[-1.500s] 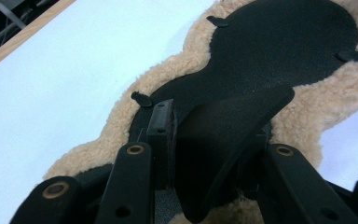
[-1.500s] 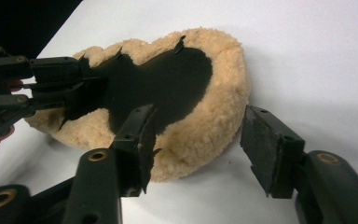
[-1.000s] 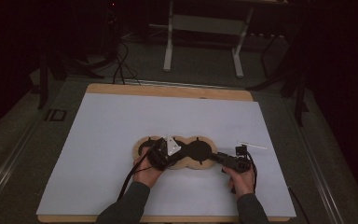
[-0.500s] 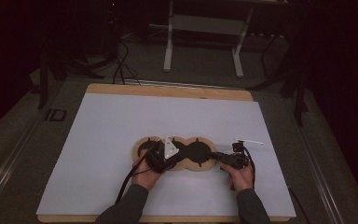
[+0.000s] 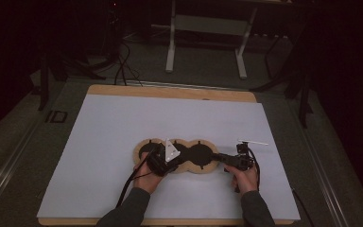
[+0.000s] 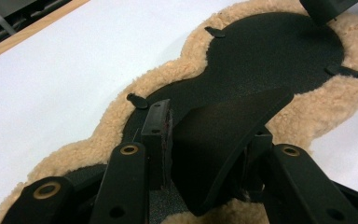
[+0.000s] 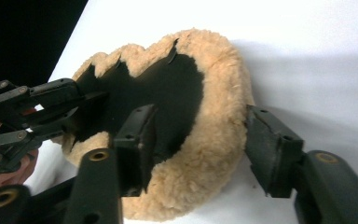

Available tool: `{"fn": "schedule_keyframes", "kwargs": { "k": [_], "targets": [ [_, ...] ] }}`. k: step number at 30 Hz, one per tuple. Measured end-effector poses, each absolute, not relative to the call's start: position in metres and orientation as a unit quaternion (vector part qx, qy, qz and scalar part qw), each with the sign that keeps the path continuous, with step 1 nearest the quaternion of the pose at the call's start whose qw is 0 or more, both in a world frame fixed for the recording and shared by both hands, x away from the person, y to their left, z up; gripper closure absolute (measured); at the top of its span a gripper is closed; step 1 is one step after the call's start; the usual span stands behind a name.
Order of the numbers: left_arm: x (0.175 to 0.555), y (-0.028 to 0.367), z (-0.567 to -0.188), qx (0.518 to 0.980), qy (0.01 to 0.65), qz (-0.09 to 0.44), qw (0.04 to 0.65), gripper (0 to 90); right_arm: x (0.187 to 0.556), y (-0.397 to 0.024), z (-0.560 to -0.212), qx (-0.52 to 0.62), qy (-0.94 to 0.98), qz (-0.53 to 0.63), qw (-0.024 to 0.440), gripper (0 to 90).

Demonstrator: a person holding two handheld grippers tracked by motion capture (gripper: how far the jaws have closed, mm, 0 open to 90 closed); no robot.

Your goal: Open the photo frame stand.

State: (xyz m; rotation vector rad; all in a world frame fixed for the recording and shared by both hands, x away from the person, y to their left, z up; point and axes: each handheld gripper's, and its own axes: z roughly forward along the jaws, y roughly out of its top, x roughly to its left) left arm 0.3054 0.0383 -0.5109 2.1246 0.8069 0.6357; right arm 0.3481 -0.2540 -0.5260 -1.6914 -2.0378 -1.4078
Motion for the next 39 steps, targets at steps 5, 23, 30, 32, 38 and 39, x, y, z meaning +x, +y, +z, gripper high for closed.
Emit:
{"fn": "schedule_keyframes", "kwargs": {
  "k": [5, 23, 30, 32, 38, 39],
  "targets": [
    [0.306, 0.041, -0.510, 0.823, 0.326, 0.248, 0.393, 63.8, 0.349, -0.254, -0.529, -0.563, -0.675, -0.467, 0.097, 38.1],
    [0.301, 0.050, -0.510, 0.818, 0.321, 0.232, 0.418, 55.5, 0.352, -0.250, -0.525, -0.550, -0.670, -0.480, 0.135, 50.5],
    [0.299, 0.052, -0.507, 0.823, 0.318, 0.218, 0.417, 45.7, 0.352, -0.250, -0.525, -0.548, -0.664, -0.491, 0.135, 53.8],
    [0.298, 0.053, -0.507, 0.824, 0.319, 0.214, 0.416, 43.0, 0.351, -0.250, -0.524, -0.546, -0.663, -0.494, 0.134, 54.6],
    [0.296, 0.060, -0.504, 0.829, 0.320, 0.196, 0.416, 37.1, 0.351, -0.250, -0.524, -0.544, -0.664, -0.496, 0.131, 55.6],
    [0.295, 0.061, -0.503, 0.829, 0.322, 0.189, 0.416, 36.5, 0.351, -0.250, -0.524, -0.544, -0.664, -0.496, 0.131, 55.9]
  ]
}}
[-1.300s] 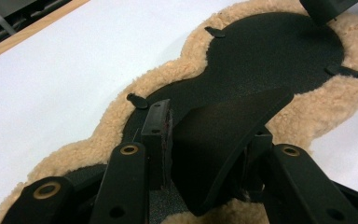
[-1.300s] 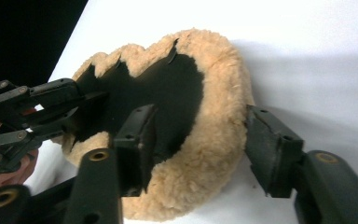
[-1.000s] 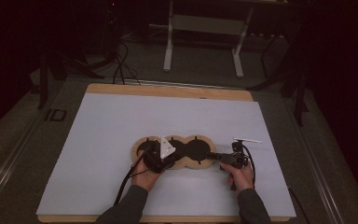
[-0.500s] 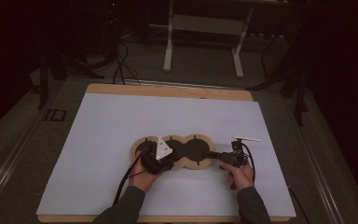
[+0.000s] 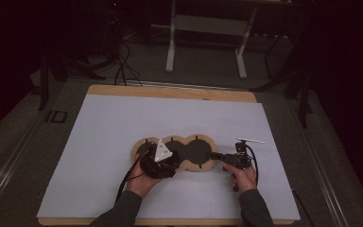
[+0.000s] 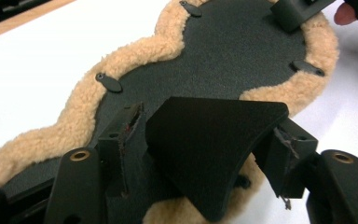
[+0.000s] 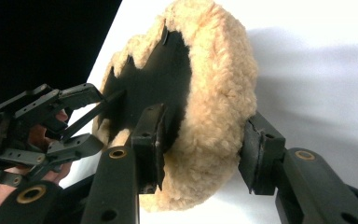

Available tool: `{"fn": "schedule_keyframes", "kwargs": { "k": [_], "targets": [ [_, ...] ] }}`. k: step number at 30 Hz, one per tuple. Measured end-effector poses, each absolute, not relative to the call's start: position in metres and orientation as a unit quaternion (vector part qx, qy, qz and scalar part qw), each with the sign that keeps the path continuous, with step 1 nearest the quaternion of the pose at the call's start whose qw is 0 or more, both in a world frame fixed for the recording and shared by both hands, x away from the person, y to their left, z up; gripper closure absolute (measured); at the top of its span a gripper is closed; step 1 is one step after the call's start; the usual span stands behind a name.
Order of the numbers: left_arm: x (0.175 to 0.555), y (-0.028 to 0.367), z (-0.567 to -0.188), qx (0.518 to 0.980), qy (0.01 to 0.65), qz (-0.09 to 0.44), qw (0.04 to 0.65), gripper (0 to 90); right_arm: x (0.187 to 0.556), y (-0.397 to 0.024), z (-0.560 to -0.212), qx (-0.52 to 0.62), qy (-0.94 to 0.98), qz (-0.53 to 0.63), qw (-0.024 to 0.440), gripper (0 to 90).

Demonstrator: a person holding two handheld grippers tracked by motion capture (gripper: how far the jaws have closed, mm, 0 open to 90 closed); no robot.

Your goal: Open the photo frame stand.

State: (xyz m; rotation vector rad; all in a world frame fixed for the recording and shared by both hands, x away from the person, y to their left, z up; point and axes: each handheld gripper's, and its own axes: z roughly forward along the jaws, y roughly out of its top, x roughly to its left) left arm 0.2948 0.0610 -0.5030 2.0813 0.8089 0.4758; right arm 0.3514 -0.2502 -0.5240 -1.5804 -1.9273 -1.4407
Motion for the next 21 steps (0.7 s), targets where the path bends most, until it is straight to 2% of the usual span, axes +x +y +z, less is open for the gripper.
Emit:
{"fn": "schedule_keyframes", "kwargs": {
  "k": [5, 11, 21],
  "targets": [
    [0.292, 0.070, -0.503, 0.834, 0.322, 0.165, 0.417, 35.2, 0.351, -0.250, -0.524, -0.543, -0.663, -0.499, 0.129, 56.9],
    [0.284, 0.079, -0.505, 0.839, 0.314, 0.159, 0.416, 35.5, 0.352, -0.250, -0.523, -0.541, -0.666, -0.499, 0.128, 56.9],
    [0.275, 0.116, -0.506, 0.818, 0.339, 0.148, 0.442, 36.8, 0.352, -0.250, -0.521, -0.537, -0.669, -0.498, 0.124, 56.8]
  ]
}}
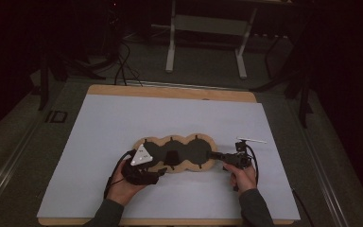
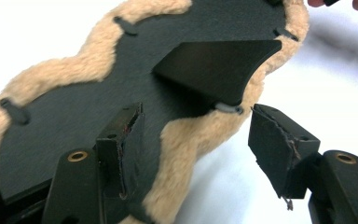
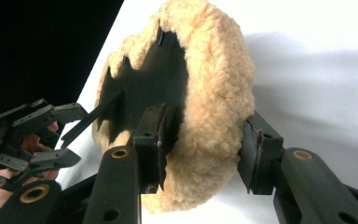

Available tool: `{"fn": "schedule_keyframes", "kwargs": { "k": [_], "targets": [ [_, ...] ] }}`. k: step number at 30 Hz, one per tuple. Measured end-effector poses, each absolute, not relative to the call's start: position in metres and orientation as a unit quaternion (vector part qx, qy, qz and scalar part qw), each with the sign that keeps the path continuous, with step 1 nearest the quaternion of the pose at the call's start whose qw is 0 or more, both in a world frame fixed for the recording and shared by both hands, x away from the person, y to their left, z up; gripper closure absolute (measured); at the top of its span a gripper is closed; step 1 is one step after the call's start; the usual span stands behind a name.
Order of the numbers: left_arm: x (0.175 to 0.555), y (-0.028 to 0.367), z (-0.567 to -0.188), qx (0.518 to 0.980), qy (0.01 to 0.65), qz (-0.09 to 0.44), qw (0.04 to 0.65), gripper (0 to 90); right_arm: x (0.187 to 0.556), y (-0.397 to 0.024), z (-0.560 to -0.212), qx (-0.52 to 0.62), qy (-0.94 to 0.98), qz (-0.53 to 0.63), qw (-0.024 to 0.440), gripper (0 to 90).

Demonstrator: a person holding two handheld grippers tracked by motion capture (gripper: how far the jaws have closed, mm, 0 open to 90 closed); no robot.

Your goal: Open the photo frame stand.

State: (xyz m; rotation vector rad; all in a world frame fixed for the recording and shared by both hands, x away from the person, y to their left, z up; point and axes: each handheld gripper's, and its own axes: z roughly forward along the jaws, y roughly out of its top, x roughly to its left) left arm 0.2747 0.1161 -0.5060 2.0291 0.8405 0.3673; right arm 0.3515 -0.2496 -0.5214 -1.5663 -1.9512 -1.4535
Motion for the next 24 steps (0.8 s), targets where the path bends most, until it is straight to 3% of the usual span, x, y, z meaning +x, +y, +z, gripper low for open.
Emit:
{"fn": "schedule_keyframes", "kwargs": {
  "k": [24],
  "targets": [
    [0.293, 0.184, -0.506, 0.772, 0.436, 0.140, 0.441, 37.2, 0.351, -0.247, -0.514, -0.524, -0.687, -0.492, 0.108, 56.8]
  ]
}}
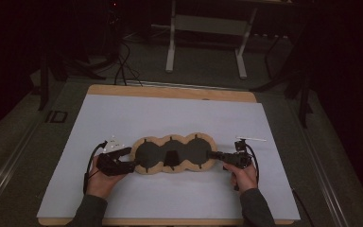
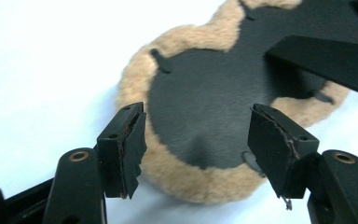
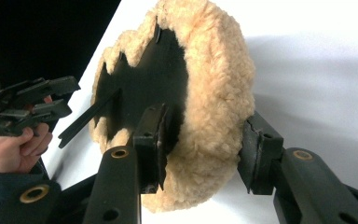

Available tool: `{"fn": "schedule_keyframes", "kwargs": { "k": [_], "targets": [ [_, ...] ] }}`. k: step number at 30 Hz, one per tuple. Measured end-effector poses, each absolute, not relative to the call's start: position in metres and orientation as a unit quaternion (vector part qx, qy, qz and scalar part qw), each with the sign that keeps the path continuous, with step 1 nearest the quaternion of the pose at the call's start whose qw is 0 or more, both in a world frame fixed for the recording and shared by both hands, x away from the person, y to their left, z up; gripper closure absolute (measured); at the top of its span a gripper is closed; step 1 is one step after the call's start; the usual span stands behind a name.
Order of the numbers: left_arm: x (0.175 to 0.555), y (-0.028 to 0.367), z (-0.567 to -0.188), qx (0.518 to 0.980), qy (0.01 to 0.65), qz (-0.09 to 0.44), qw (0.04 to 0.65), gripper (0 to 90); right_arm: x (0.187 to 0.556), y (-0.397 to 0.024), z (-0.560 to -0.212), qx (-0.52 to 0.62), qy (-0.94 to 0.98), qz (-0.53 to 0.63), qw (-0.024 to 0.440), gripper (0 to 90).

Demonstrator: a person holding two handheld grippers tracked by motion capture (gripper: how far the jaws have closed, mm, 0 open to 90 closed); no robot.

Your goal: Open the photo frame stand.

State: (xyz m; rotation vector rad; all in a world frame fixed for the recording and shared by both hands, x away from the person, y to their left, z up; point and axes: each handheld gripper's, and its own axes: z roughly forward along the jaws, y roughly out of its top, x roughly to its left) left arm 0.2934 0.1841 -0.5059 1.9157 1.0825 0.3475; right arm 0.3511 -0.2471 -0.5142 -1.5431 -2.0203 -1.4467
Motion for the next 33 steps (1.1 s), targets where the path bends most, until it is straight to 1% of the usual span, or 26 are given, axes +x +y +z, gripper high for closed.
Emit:
{"fn": "schedule_keyframes", "kwargs": {
  "k": [5, 8, 11, 17, 23, 25, 33],
  "targets": [
    [0.299, 0.194, -0.512, 0.759, 0.455, 0.137, 0.445, 36.1, 0.351, -0.246, -0.513, -0.521, -0.692, -0.489, 0.103, 56.7],
    [0.303, 0.199, -0.519, 0.752, 0.468, 0.118, 0.448, 34.1, 0.351, -0.246, -0.511, -0.518, -0.697, -0.486, 0.101, 56.7],
    [0.306, 0.199, -0.521, 0.748, 0.472, 0.111, 0.453, 32.2, 0.351, -0.246, -0.511, -0.515, -0.698, -0.487, 0.099, 56.7],
    [0.309, 0.195, -0.526, 0.755, 0.470, 0.100, 0.445, 30.6, 0.350, -0.246, -0.511, -0.510, -0.704, -0.486, 0.094, 56.6],
    [0.312, 0.194, -0.530, 0.756, 0.468, 0.080, 0.450, 30.6, 0.349, -0.246, -0.510, -0.502, -0.710, -0.487, 0.089, 56.6],
    [0.312, 0.194, -0.529, 0.756, 0.465, 0.075, 0.455, 33.9, 0.348, -0.247, -0.511, -0.499, -0.711, -0.487, 0.089, 56.6],
    [0.313, 0.191, -0.531, 0.758, 0.468, 0.070, 0.449, 32.1, 0.345, -0.248, -0.511, -0.482, -0.720, -0.493, 0.079, 56.9]
  ]
}}
